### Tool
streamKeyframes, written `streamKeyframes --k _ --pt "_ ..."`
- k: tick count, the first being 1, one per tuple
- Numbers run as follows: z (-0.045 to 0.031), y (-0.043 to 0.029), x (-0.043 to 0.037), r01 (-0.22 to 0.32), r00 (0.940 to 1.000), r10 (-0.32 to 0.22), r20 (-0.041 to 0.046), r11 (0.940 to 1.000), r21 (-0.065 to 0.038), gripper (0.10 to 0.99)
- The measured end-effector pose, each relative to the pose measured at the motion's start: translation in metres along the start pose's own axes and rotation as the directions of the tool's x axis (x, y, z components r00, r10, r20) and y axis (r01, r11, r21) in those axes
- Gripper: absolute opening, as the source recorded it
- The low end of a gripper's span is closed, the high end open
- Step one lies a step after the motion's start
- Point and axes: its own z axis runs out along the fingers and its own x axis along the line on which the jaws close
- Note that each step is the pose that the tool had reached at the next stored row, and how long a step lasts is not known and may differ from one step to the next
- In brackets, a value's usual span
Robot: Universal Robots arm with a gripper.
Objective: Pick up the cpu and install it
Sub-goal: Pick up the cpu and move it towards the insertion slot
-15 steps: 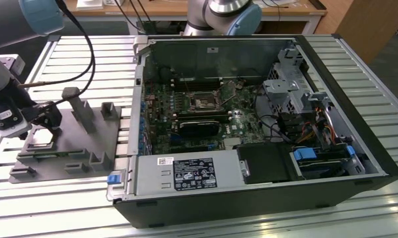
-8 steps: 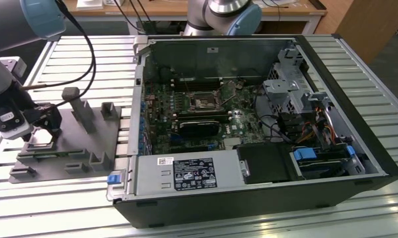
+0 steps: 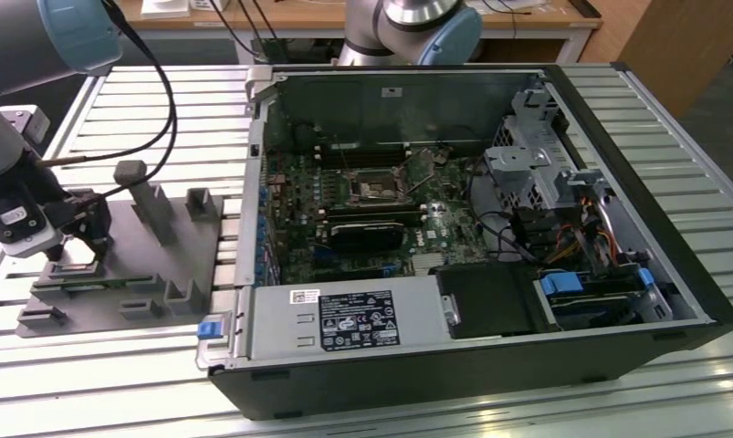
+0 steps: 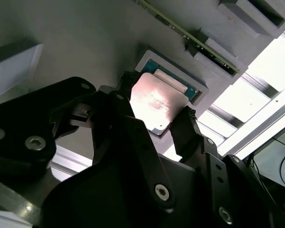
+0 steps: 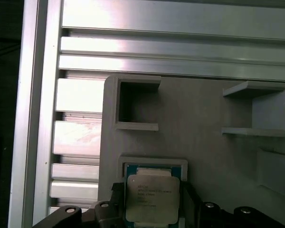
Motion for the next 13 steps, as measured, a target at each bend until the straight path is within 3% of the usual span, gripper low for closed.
streamKeyframes --k 8,10,11,13 --pt "-0.0011 0.0 0.0 0.0 1.0 0.0 0.0001 1.0 0.0 0.6" --pt "-0.0012 0.0 0.0 0.0 1.0 0.0 -0.0001 1.0 0.0 0.584" --pt "-0.0011 0.0 0.0 0.0 1.0 0.0 -0.0002 1.0 0.0 0.529" --pt "-0.001 0.0 0.0 0.0 1.0 0.0 -0.0002 1.0 0.0 0.529"
